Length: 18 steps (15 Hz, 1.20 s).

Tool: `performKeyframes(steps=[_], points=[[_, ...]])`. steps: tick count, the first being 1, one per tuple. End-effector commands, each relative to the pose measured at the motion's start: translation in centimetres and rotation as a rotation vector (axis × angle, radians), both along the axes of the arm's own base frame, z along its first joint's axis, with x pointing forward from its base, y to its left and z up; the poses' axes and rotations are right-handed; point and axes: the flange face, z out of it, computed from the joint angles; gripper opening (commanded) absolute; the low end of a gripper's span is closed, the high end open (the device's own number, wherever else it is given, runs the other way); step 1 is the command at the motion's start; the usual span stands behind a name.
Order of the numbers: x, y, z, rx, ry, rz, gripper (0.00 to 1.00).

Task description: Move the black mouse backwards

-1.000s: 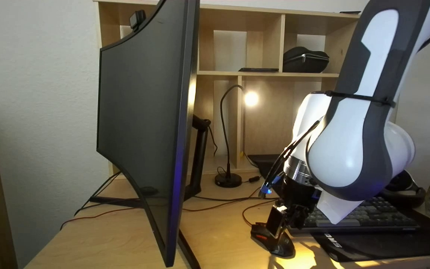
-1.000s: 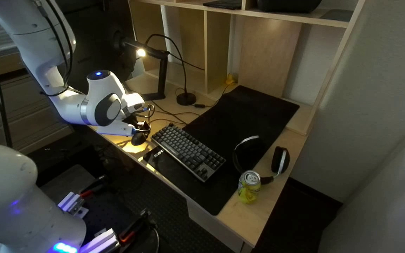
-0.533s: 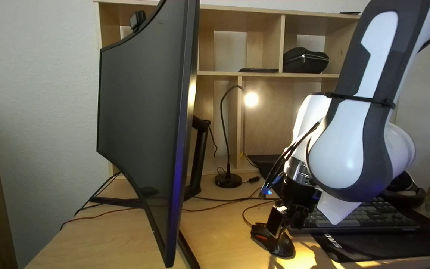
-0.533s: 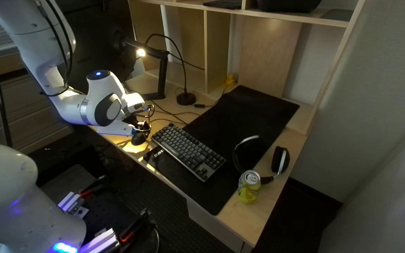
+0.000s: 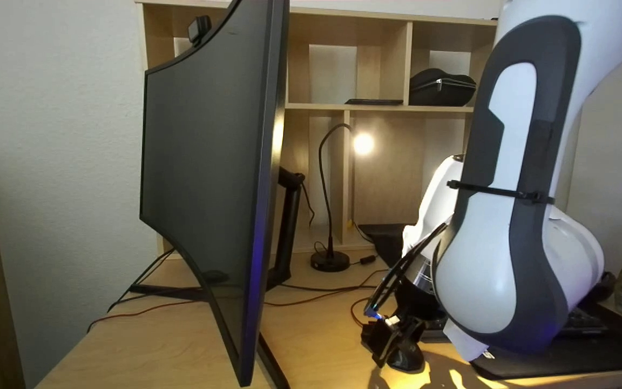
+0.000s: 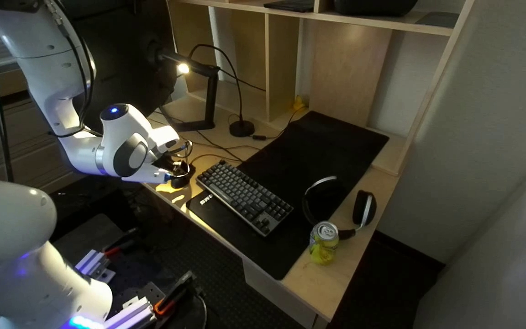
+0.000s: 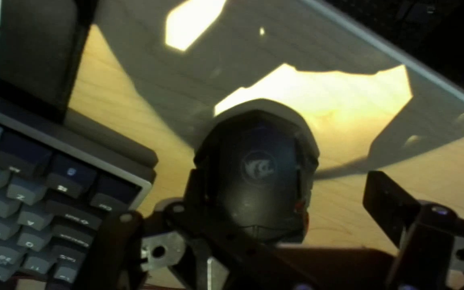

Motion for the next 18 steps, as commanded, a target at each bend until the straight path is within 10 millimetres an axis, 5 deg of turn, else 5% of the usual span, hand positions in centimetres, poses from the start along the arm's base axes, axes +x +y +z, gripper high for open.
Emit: performKeyframes(steps=[1,7,8,14,18], points=[[-0.14,0.39,0.02,0.006,0.002,0.001,1.0],[0.07,0.41,0.18,-0.004,-0.008,0.002,1.0],[0.21,0.35,0.26,-0.007,-0.012,0.003,0.75],[0.52,0.04,0.45,-0.021,-0.026,-0.003,0.4],[0.39,-0.27,0.32,-0.032,-0.017,-0.032,0.37]])
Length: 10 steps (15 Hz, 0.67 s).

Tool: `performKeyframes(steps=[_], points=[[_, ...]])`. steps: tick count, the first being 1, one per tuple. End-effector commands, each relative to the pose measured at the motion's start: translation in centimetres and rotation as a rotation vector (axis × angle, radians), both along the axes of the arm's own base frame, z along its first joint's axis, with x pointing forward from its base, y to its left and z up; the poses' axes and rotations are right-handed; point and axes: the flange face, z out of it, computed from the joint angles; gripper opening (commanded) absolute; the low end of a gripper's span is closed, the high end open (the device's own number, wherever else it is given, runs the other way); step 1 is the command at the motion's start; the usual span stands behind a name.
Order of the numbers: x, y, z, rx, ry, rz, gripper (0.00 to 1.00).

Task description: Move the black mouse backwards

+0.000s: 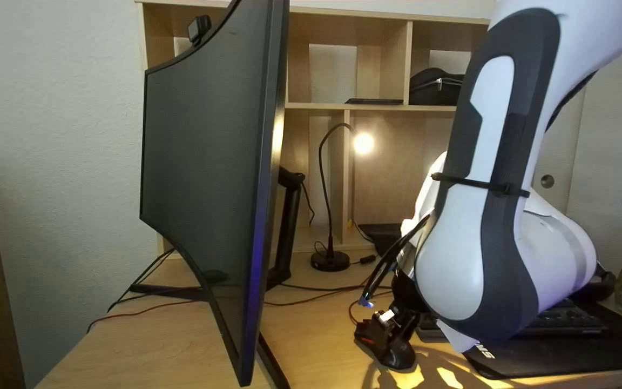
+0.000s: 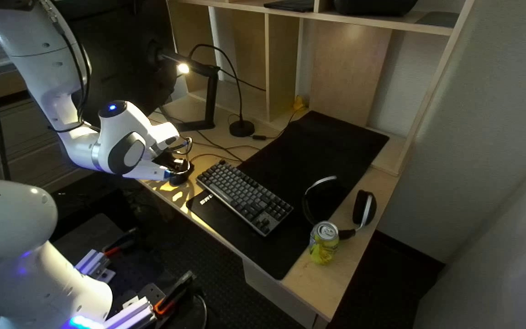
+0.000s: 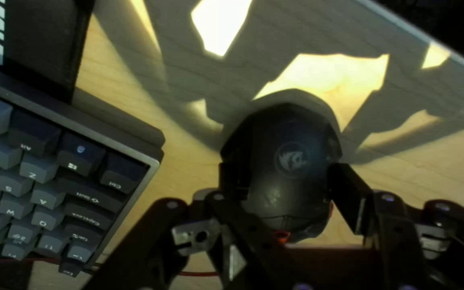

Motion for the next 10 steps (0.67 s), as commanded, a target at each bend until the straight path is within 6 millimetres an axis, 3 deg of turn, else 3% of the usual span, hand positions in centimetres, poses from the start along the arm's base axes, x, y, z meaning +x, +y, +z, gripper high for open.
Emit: performKeyframes(steps=[1,10], points=[[-0.4,-0.4,-0.4,-0.028,0.025,0.0,0.37],[-1.5,1.8,0.0,0.047,0.119,-0.023,0.37]])
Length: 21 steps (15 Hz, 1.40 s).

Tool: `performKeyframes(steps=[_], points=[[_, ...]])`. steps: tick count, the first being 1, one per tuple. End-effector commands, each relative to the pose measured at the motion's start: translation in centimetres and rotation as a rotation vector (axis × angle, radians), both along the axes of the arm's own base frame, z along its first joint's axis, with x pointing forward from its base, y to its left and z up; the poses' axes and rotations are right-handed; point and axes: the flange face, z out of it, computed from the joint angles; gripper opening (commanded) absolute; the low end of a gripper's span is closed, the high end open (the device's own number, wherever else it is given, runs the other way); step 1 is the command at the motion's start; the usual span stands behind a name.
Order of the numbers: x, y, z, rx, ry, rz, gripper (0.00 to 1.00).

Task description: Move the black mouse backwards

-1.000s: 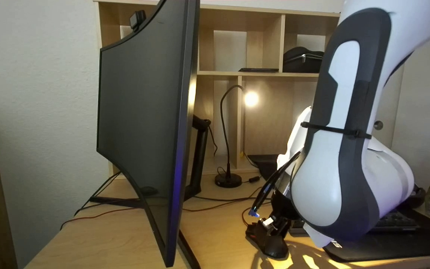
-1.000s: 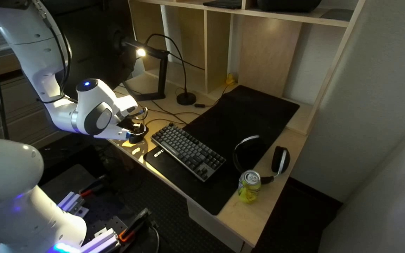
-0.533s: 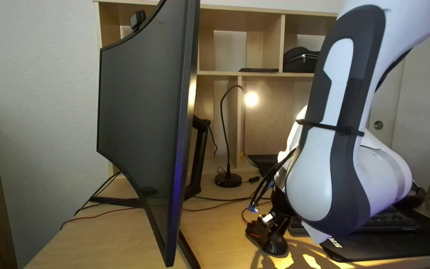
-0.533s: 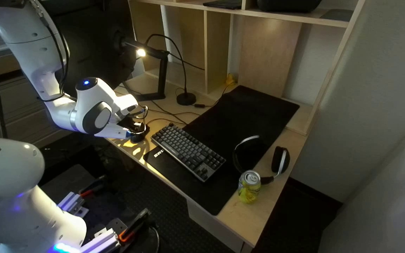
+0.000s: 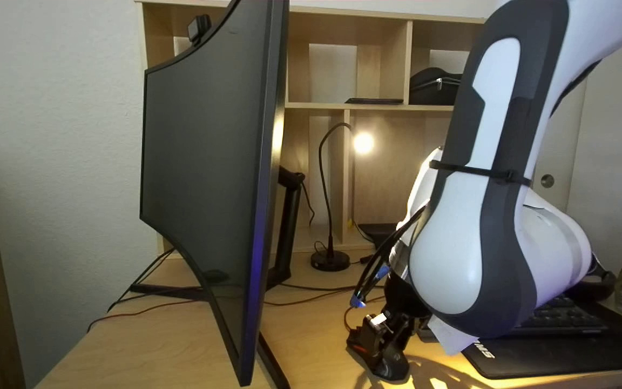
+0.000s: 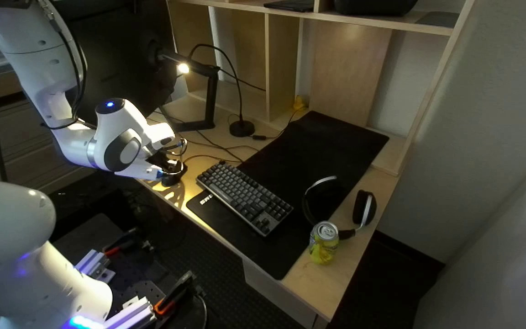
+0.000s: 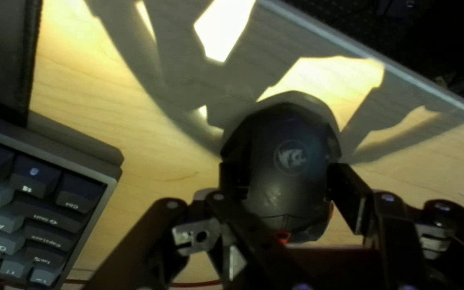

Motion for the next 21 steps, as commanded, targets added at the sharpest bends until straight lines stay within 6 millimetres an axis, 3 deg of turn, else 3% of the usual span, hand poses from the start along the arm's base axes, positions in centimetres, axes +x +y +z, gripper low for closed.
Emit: performKeyframes(steps=[1,8,9,21], points=[[-0.78,0.44,-0.16,0.018,0.068,0.002,0.37],[-0.58,-0.3,-0.26,0.007,0.083,-0.002,0.37],[-0.05,0.24,0.16,0.027,0.035,0.012,0.62],[-0.04,0.15,0.23,0.022,0.045,0.009,0.62]])
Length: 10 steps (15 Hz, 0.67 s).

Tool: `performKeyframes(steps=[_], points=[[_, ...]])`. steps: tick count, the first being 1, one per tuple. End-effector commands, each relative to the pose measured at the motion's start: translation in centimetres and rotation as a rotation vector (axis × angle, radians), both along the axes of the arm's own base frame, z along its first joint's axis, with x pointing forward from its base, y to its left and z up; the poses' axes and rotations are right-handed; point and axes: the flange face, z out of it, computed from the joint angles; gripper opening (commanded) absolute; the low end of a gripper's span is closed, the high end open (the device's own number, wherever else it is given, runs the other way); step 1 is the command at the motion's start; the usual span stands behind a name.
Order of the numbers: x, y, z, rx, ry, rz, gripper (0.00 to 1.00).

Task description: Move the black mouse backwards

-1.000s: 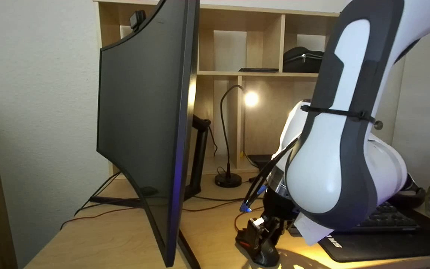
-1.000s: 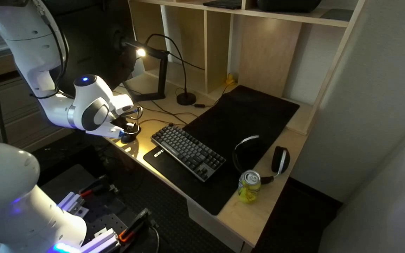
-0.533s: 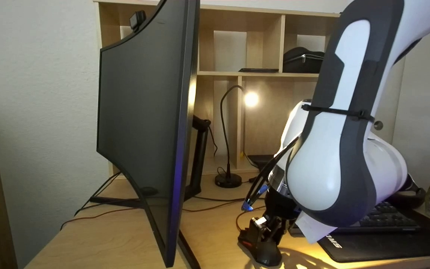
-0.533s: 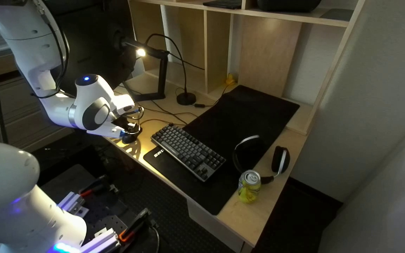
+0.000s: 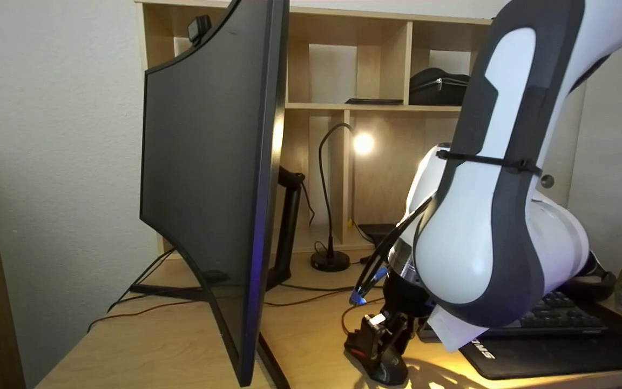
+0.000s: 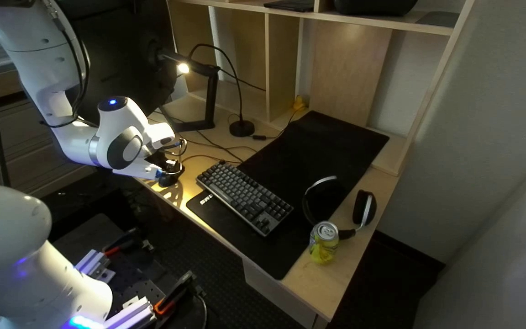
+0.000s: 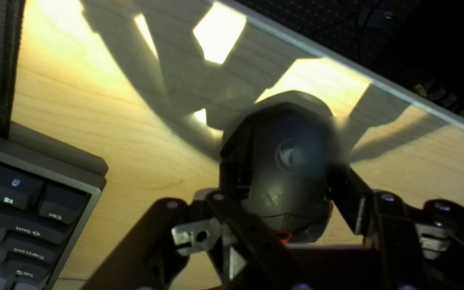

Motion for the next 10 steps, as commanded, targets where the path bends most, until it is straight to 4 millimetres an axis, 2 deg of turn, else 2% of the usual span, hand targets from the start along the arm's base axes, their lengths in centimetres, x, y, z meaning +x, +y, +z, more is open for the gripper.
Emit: performKeyframes(steps=[1,2,3,6,7,8,10], points=[[0.0,0.0,0.0,0.001,0.001,0.001,0.62],[-0.1,-1.2,-0.5,-0.028,-0.033,-0.025,0.37],[1.0,-2.9,0.0,-0.002,-0.069,-0.119,0.37],[0.3,-6.5,6.0,0.08,-0.153,-0.255,0.37],[0.6,-7.6,7.0,0.104,-0.172,-0.294,0.37],[3.9,-7.4,7.8,0.124,-0.182,-0.327,0.37],[5.2,-11.3,10.7,0.141,-0.238,-0.459,0.37]])
